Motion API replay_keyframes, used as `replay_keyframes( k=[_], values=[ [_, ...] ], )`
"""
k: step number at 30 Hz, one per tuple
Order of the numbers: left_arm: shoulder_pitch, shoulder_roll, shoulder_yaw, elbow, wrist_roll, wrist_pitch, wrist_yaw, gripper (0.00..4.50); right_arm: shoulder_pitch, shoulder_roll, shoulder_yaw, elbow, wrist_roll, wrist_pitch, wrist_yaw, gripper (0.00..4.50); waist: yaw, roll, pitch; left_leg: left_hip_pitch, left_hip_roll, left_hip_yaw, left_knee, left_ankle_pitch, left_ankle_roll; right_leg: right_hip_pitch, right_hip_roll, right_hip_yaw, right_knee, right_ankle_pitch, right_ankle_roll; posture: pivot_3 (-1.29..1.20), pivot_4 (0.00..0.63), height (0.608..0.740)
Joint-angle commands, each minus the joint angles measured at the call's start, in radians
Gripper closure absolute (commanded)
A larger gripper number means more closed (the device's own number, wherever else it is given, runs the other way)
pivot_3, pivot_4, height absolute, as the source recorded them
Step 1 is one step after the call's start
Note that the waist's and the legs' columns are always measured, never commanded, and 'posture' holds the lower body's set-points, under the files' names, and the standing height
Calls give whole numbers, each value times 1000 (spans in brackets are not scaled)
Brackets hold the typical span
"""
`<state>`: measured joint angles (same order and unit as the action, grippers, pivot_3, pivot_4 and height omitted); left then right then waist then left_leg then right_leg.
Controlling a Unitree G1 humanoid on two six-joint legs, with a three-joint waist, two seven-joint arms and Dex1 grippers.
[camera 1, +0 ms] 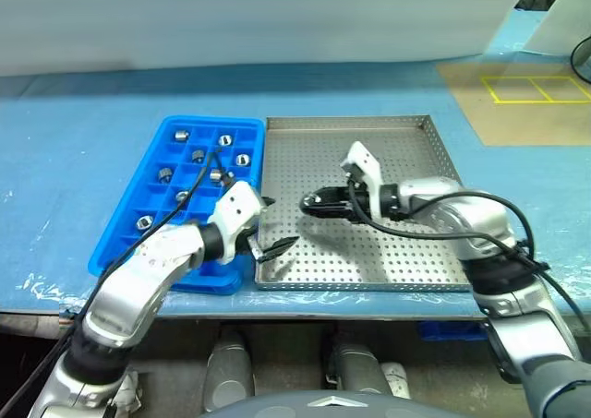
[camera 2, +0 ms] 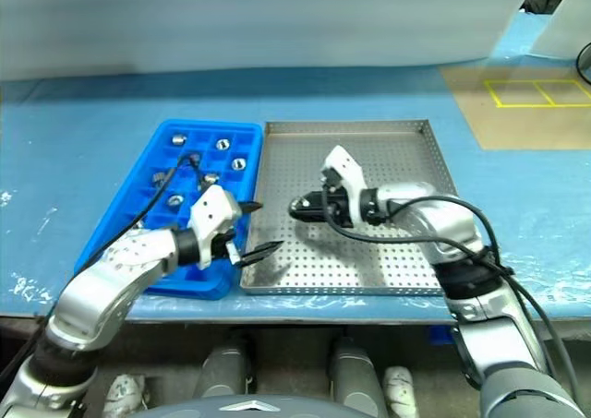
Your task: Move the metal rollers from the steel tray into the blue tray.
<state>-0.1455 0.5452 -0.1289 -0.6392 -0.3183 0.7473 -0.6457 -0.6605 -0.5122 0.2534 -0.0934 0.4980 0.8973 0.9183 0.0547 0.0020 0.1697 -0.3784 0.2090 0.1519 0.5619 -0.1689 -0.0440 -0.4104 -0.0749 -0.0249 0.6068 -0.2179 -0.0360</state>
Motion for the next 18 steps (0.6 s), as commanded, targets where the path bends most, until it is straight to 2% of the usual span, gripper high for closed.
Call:
replay_keyframes(
  k=[1,10,18],
  values=[
    [63,15,92,-149,-31,60,61,0,-69,55,50,33,-18,-64,59,2892,18,0,0,-1,0,-1,0,0,0,-1,0,-1,0,0,0,227,150,740],
    [296,-27,195,-374,-50,156,219,0,-151,175,163,140,-76,-172,195,2892,91,-1,0,-6,0,-2,0,1,-1,-5,0,-1,1,0,0,409,150,740],
    [445,36,220,-408,-142,39,329,0,-168,232,236,202,-145,-251,274,2892,144,-1,0,-8,0,-3,0,1,-1,-8,0,-1,1,0,0,488,150,740]
  ],
)
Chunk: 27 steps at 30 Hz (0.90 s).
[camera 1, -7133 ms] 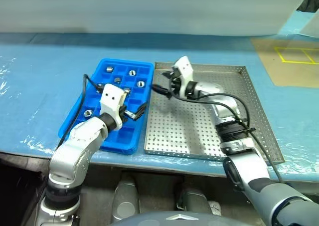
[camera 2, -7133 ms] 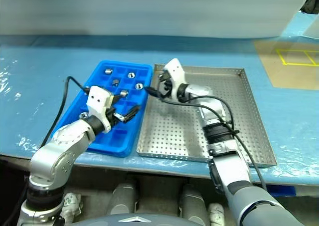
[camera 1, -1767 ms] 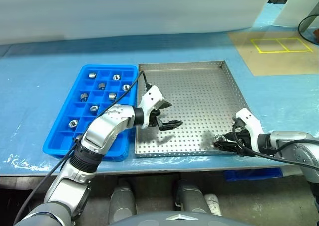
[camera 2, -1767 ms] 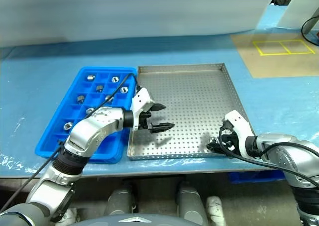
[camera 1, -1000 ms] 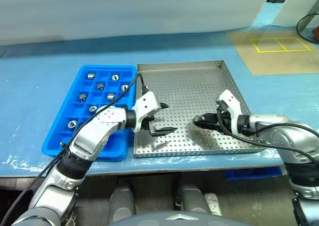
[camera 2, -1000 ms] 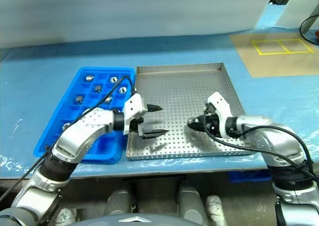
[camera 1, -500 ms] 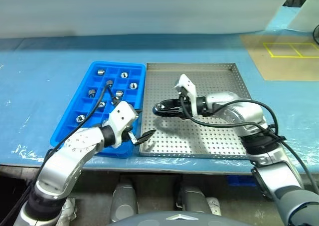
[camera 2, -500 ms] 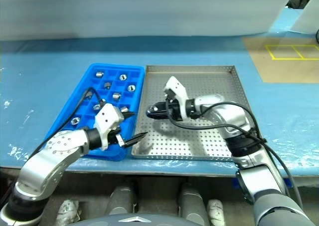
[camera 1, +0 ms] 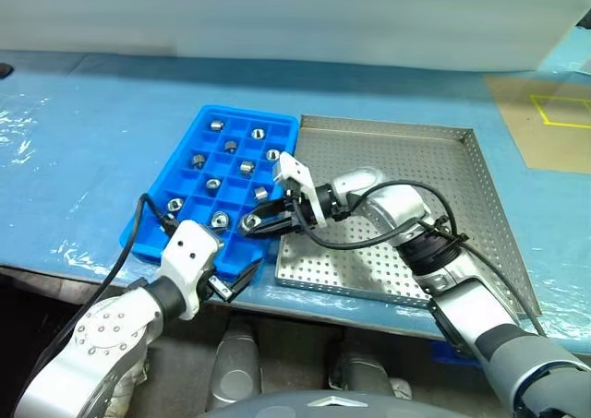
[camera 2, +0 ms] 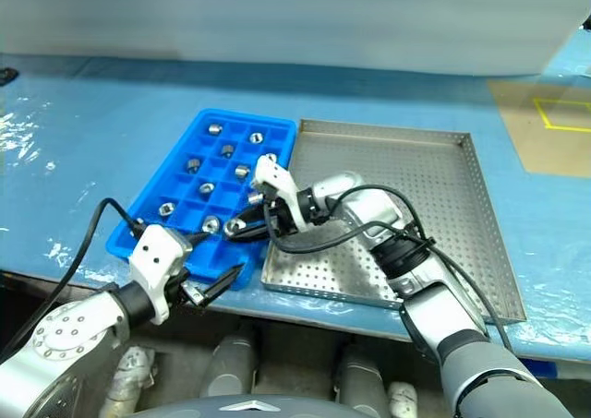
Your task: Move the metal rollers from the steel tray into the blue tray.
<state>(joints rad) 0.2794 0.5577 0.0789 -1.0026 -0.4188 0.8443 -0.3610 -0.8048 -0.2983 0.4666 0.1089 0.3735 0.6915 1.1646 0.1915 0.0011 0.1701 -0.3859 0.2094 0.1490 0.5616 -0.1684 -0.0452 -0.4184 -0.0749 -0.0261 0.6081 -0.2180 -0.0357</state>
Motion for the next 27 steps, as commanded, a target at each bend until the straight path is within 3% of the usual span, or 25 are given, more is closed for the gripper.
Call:
replay_keyframes(
  k=[1,17,25,27],
  values=[
    [26,35,9,-45,-54,-68,61,0,-25,25,30,8,-34,-55,29,2892,17,0,0,0,0,0,0,0,0,0,0,0,0,0,0,493,150,740],
    [28,132,-23,-45,-154,-107,197,0,0,37,81,120,-186,-151,44,2892,69,0,0,0,0,0,0,1,-2,-2,1,1,1,0,1,482,150,740],
    [-27,93,-25,-4,-148,-80,184,0,12,36,50,120,-198,-152,22,199,67,0,0,1,0,0,0,1,-2,-2,1,2,3,0,1,422,150,740],
    [-40,87,-33,28,-130,-88,169,0,16,38,27,118,-189,-153,10,32,65,0,0,1,0,0,0,1,-3,-2,1,2,3,0,1,404,150,740]
  ],
)
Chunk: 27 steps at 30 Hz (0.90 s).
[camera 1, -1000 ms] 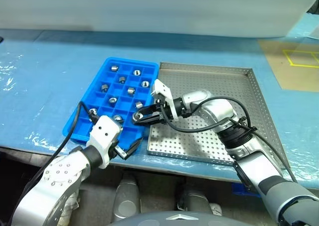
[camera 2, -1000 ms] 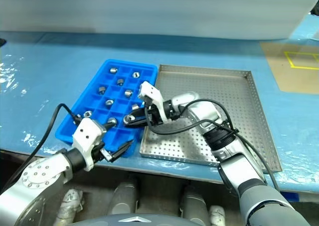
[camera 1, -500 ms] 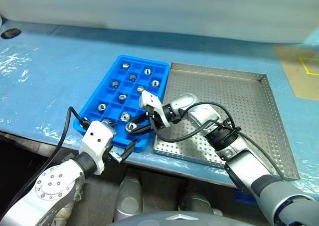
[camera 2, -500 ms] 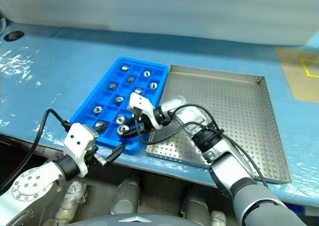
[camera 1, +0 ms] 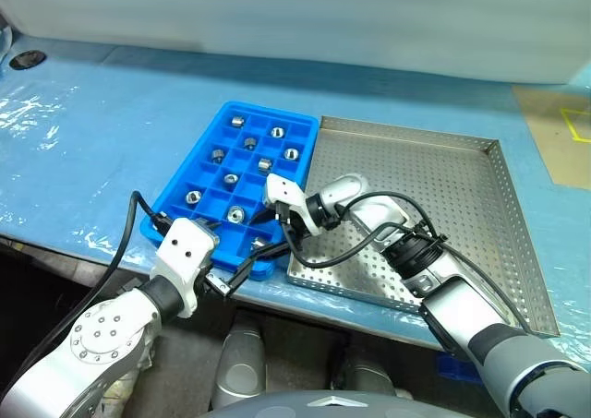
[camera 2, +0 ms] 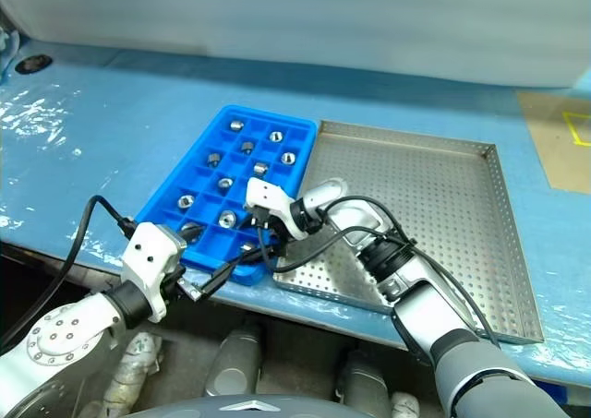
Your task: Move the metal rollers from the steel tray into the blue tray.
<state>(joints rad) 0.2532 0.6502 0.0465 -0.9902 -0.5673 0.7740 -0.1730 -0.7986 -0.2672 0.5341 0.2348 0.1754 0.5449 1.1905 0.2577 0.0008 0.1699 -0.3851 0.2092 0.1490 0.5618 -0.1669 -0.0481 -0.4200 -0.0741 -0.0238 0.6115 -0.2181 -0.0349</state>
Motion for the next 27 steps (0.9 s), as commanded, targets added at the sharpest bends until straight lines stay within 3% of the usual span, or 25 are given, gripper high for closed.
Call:
replay_keyframes(
  k=[1,7,11,20,27],
  values=[
    [-44,-15,-3,41,20,-21,-27,0,15,9,-71,-12,26,0,-30,32,-1,0,0,0,0,0,0,0,-1,0,0,0,1,0,0,384,150,740],
    [-265,-54,-35,201,36,-37,-92,0,58,-15,-208,-65,68,-5,-100,32,-10,0,0,1,0,0,3,3,-4,-1,0,1,6,0,0,267,150,740],
    [-414,-89,-92,330,69,-74,-151,0,108,-33,-275,-139,77,-5,-159,32,-43,-1,-1,1,0,0,4,4,-6,-1,0,2,10,0,0,186,150,740],
    [-560,-214,-182,559,170,-232,-245,0,222,-64,-402,-246,68,-34,-342,32,-153,-1,-1,0,-1,0,6,4,-6,-2,0,2,11,0,0,-35,150,740],
    [-615,-258,-199,694,216,-315,-323,0,333,-110,-526,-322,73,-39,-464,32,-193,-2,-1,0,-1,1,6,4,-6,-2,0,3,11,1,-1,-146,150,740]
  ],
)
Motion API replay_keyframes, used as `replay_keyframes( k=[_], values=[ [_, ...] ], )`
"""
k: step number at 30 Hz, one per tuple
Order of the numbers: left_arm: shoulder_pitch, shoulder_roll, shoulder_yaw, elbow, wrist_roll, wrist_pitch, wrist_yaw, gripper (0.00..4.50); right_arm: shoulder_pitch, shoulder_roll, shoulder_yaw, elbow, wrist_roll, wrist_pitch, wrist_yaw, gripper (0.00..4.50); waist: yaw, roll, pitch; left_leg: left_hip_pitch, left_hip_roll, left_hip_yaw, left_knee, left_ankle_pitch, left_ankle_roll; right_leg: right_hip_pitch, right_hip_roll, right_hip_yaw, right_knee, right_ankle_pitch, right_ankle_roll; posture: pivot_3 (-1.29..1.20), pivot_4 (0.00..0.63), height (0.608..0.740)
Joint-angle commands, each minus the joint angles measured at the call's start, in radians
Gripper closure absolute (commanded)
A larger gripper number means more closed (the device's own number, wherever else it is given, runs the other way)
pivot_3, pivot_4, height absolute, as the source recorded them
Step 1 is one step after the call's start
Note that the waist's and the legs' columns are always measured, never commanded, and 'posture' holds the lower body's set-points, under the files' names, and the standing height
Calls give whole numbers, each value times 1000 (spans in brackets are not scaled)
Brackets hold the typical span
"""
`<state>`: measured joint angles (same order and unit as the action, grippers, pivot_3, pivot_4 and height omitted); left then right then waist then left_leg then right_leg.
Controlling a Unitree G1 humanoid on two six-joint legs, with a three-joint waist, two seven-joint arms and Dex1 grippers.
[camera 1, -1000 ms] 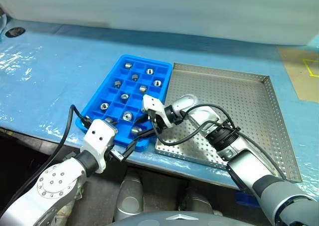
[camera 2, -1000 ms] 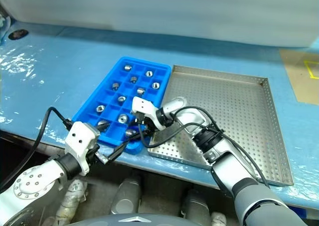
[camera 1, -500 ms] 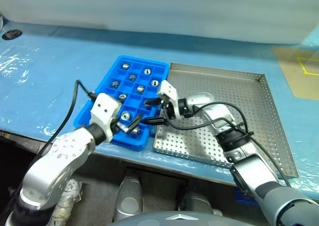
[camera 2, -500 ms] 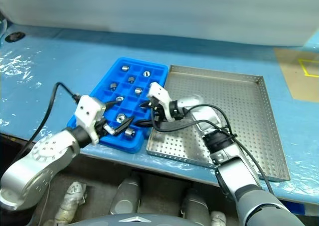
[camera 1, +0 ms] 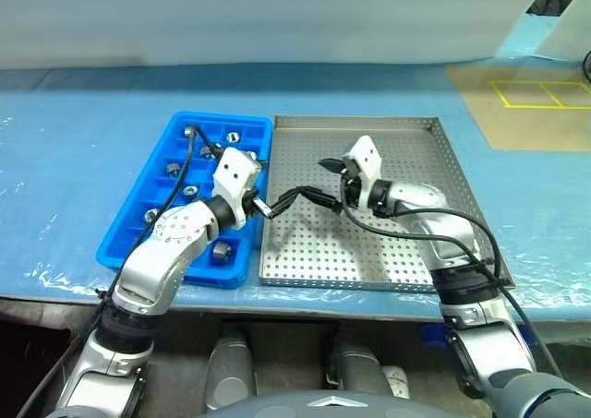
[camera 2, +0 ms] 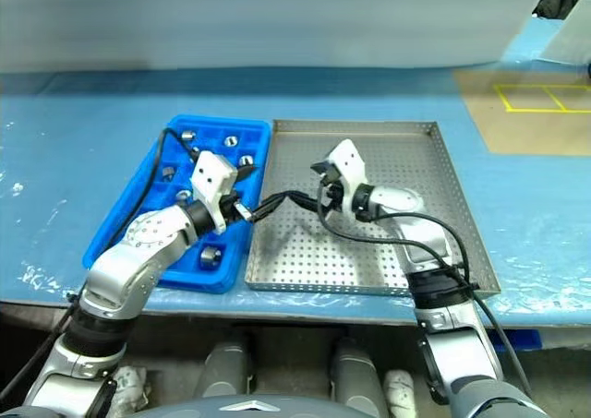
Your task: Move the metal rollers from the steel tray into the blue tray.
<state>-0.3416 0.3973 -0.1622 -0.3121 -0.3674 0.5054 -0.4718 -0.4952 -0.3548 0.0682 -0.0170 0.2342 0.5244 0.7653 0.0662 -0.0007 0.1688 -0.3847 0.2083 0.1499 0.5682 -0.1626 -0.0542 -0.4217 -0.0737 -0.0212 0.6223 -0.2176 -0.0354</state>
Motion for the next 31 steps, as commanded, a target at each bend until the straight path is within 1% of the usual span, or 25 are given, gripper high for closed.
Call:
replay_keyframes(
  k=[1,4,6,10,15,21,24,29,31],
  values=[
    [-22,-8,16,23,17,-50,-29,0,50,-37,-66,-81,4,-24,-49,32,-5,0,0,0,0,0,0,0,0,0,0,0,0,0,0,-168,150,740],
    [-25,-19,46,36,1,-48,-42,0,119,-85,-88,-94,-30,-48,-88,32,-18,0,0,0,0,0,0,0,1,0,0,0,-1,0,0,-190,150,740],
    [-25,-19,54,39,-2,-49,-54,0,147,-95,-111,-105,-25,-51,-112,32,-27,0,0,0,0,1,0,0,1,1,0,0,-1,0,0,-200,150,740],
    [-35,-11,57,66,11,-56,-89,0,187,-83,-157,-145,19,-52,-137,32,-44,0,0,2,0,2,0,-1,2,1,0,1,0,0,0,-207,150,740],
    [-6,-26,48,94,28,-90,-112,0,233,-76,-139,-189,40,-90,-116,32,-52,0,0,2,0,2,0,-3,6,1,0,1,-1,0,0,-207,150,740],
    [3,-31,52,120,53,-119,-114,0,220,-59,-117,-188,31,-101,-132,32,-52,0,0,1,0,2,1,-4,7,2,0,1,-2,0,0,-184,150,740],
    [5,-28,45,120,68,-130,-116,0,210,-70,-77,-169,-20,-157,-131,32,-51,0,0,1,0,2,1,-4,8,2,0,1,-2,0,0,-172,150,740],
    [22,-36,37,109,88,-132,-106,0,159,-66,-49,-133,-25,-166,-122,32,-51,0,0,1,0,2,1,-4,8,2,0,1,-2,0,0,-143,150,740],
    [35,-40,32,108,105,-129,-93,0,150,-82,-23,-113,-55,-184,-112,32,-51,0,0,1,0,2,1,-4,8,2,0,1,-2,0,0,-135,150,740]
  ],
)
